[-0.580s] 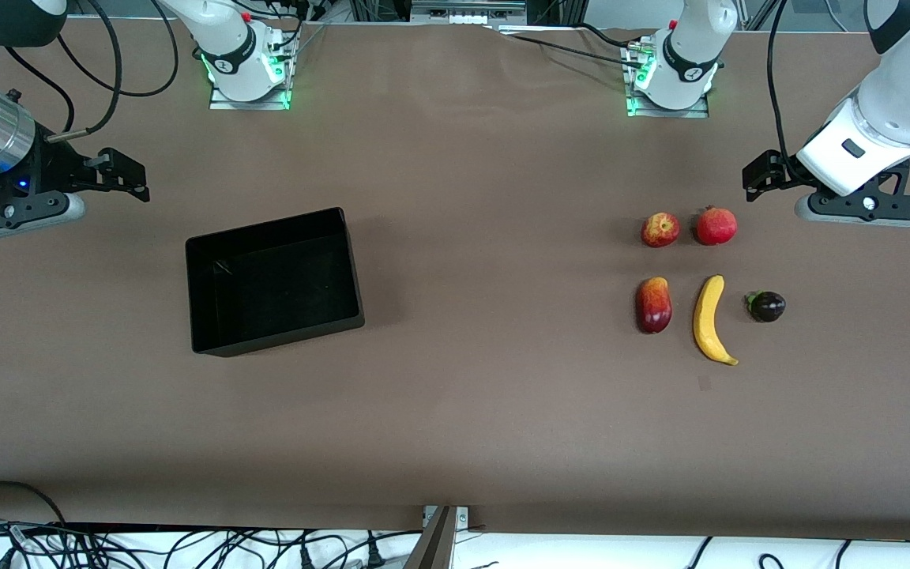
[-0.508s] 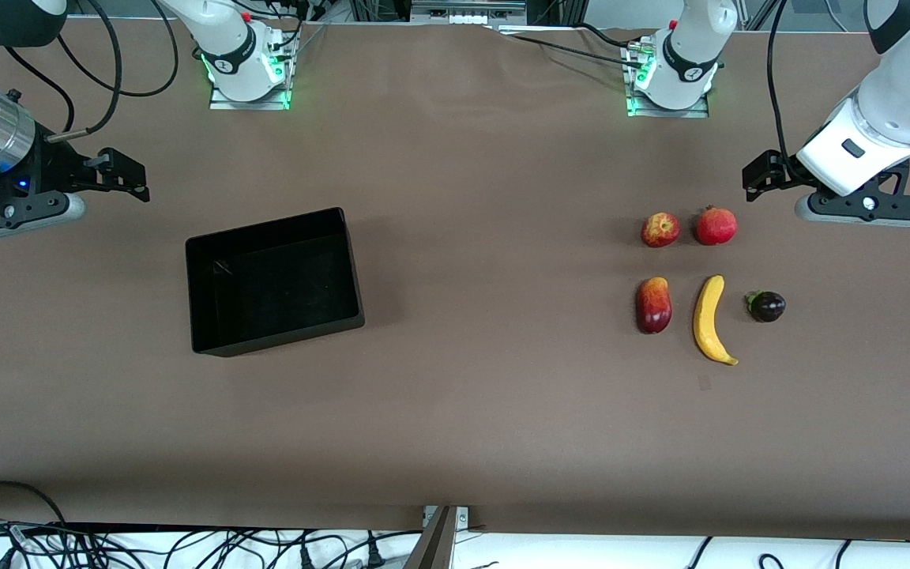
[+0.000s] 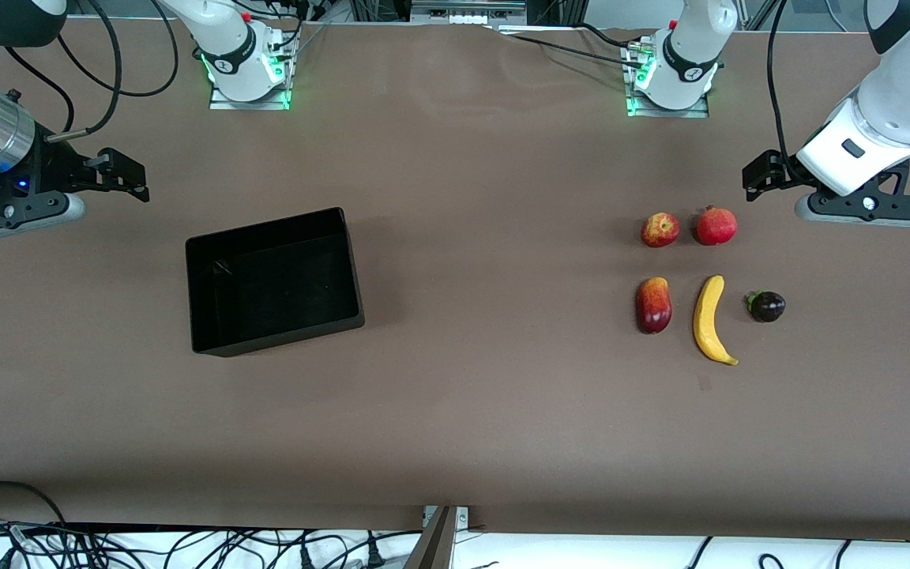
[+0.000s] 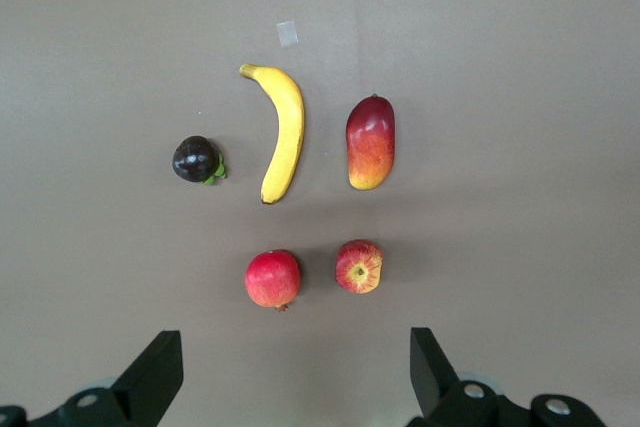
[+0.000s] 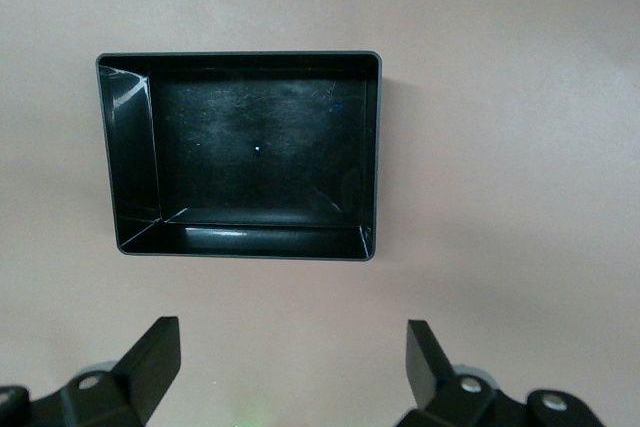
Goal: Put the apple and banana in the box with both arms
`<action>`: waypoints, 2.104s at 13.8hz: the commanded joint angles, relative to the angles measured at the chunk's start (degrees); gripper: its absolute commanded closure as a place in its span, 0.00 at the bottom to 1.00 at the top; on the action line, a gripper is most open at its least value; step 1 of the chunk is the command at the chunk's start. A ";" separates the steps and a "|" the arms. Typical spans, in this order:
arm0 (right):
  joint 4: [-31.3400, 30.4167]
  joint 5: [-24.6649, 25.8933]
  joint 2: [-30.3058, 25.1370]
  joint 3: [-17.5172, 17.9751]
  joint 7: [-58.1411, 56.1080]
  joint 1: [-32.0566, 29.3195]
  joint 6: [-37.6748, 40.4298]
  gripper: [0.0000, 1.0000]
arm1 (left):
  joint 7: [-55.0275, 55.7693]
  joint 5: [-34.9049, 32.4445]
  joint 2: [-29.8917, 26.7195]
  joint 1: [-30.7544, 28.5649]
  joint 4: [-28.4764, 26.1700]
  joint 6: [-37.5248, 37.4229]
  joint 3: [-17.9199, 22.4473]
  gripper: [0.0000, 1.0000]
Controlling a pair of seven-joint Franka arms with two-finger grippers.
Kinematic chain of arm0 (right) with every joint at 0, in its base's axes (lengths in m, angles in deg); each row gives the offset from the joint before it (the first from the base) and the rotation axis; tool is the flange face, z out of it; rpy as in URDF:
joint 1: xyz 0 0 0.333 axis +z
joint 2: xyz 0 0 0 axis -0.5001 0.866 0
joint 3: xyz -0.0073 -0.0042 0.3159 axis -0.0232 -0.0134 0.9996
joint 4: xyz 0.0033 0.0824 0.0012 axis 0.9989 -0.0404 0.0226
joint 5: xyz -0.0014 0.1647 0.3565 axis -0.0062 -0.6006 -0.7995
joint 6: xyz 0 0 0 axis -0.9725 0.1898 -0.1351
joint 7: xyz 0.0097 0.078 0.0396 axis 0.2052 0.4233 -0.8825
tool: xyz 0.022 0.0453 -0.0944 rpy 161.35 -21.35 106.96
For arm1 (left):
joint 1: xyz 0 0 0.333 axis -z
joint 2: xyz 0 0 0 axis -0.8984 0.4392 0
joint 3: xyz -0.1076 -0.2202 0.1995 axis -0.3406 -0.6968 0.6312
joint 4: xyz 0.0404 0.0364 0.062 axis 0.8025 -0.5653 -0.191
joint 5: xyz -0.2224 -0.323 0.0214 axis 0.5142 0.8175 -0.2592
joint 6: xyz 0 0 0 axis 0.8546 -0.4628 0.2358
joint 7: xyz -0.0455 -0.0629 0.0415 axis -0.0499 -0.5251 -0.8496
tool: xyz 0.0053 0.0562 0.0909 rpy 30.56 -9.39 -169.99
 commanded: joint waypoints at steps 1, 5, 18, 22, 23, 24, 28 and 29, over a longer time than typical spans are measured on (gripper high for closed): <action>0.48 0.61 -0.41 -0.44 -0.57 0.41 0.36 0.00 | 0.35 1.19 -0.35 -0.30 0.60 -1.09 -0.08 0.00; 0.48 0.62 -0.50 -0.44 -0.49 0.41 0.36 0.00 | 0.35 1.19 -0.26 -0.47 0.51 -1.09 0.01 0.00; 0.39 0.79 -0.59 -1.06 -0.57 0.41 0.62 0.00 | 0.26 0.66 0.71 0.14 0.60 -2.05 -0.08 0.00; 0.30 0.79 -0.59 -1.15 -0.57 0.41 0.71 0.00 | 0.26 0.66 0.79 0.14 0.60 -2.14 -0.08 0.00; 0.30 0.79 -0.59 -1.15 -0.57 0.41 0.71 0.00 | 0.18 0.66 0.79 0.14 0.60 -2.14 -0.08 0.00; 0.30 0.79 -0.59 -1.15 -0.49 0.41 0.71 0.00 | 0.18 0.66 0.79 0.14 0.60 -2.14 -0.08 0.00; 0.30 0.79 -0.59 -1.15 -0.49 0.41 0.80 0.00 | 0.18 0.58 0.79 0.14 0.60 -2.23 -0.08 0.00; 0.30 0.79 -0.59 -1.15 -0.49 0.41 0.80 0.00 | 0.18 0.66 0.71 0.14 0.60 -2.23 -0.08 0.00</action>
